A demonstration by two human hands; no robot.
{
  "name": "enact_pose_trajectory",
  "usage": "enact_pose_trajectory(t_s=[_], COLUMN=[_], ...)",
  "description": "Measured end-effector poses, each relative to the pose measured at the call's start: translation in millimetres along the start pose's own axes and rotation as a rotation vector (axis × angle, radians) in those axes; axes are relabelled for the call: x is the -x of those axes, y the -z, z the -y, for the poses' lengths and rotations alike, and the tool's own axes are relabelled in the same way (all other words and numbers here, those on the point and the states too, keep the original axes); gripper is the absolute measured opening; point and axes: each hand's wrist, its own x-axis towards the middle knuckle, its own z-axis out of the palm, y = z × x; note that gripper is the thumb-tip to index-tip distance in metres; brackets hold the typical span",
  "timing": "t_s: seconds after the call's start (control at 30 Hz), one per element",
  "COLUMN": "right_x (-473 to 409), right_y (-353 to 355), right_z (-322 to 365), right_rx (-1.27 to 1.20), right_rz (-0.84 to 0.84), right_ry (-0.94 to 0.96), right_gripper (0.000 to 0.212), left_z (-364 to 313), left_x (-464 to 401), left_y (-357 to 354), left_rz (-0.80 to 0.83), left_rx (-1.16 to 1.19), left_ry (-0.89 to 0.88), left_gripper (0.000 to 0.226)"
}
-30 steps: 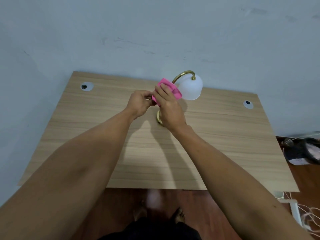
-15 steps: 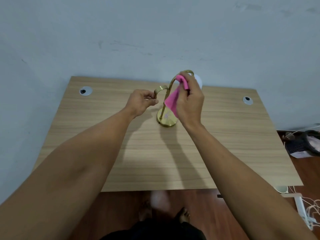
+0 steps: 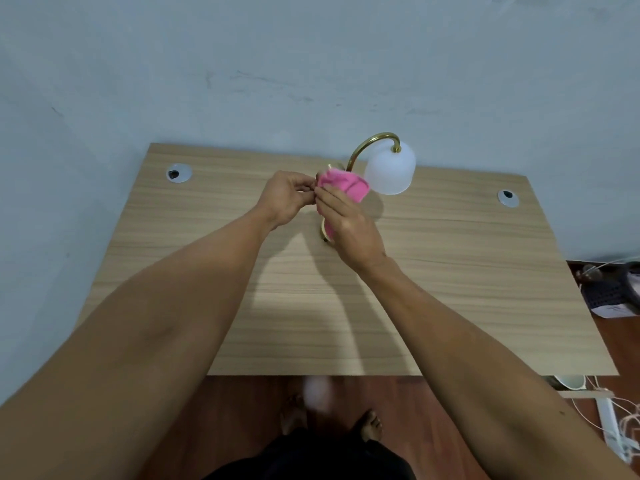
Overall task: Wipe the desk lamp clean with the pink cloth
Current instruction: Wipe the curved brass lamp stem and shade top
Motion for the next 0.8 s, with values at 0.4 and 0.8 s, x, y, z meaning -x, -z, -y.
enact_pose_trajectory(t_s=[0.4, 0.8], right_x=[-19.5, 13.2], right_y=[14.0, -4.9], right_z=[11.1, 18.2], right_rx=[-0.110, -0.253], right_rz=[-0.468, -0.277], right_ry=[-0.198, -0.327], right_gripper=[0.032, 0.011], left_z=[3.3, 4.9], left_x=[-2.7, -5.1], left_y=[-1.7, -1.8], left_rz=[-0.061, -0.058], left_rx=[-0.032, -0.053], left_ry=[0.035, 0.033], left_gripper=[0.018, 0.022])
